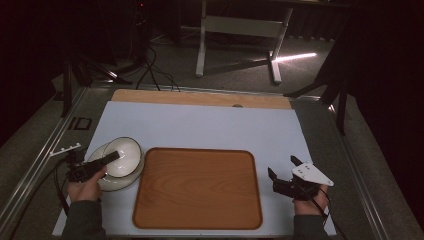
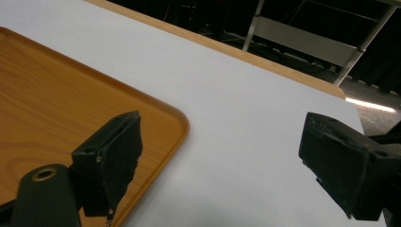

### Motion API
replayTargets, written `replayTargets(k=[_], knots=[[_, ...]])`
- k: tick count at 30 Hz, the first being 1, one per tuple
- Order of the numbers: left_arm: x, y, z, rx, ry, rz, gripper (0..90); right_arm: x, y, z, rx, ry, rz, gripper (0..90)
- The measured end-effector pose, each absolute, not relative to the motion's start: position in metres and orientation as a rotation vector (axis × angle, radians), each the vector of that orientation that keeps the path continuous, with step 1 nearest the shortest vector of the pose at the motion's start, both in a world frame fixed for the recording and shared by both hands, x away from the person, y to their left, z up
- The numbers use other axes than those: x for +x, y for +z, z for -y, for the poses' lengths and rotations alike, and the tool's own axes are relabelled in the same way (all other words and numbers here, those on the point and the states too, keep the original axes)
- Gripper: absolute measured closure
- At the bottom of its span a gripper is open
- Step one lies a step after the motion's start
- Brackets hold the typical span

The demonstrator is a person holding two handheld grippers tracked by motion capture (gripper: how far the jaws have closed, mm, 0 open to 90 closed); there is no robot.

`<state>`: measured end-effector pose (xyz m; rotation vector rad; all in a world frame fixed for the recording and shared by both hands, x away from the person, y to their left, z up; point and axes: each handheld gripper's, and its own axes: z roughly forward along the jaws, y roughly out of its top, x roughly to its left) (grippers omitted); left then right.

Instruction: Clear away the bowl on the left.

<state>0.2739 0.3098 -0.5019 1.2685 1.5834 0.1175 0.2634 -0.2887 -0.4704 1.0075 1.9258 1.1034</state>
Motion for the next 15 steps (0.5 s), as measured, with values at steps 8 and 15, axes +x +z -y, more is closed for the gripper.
replayTargets(k=[8, 15], knots=[[0.275, -0.500, -0.301, 1.293, 0.118, -1.562, 80.0, 0.264, -0.470, 0.289, 1.006, 1.102, -1.927, 13.8], [0.277, -0.500, -0.294, 1.321, 0.121, -1.547, 79.8, 0.264, -0.470, 0.289, 1.006, 1.101, -1.929, 13.8]])
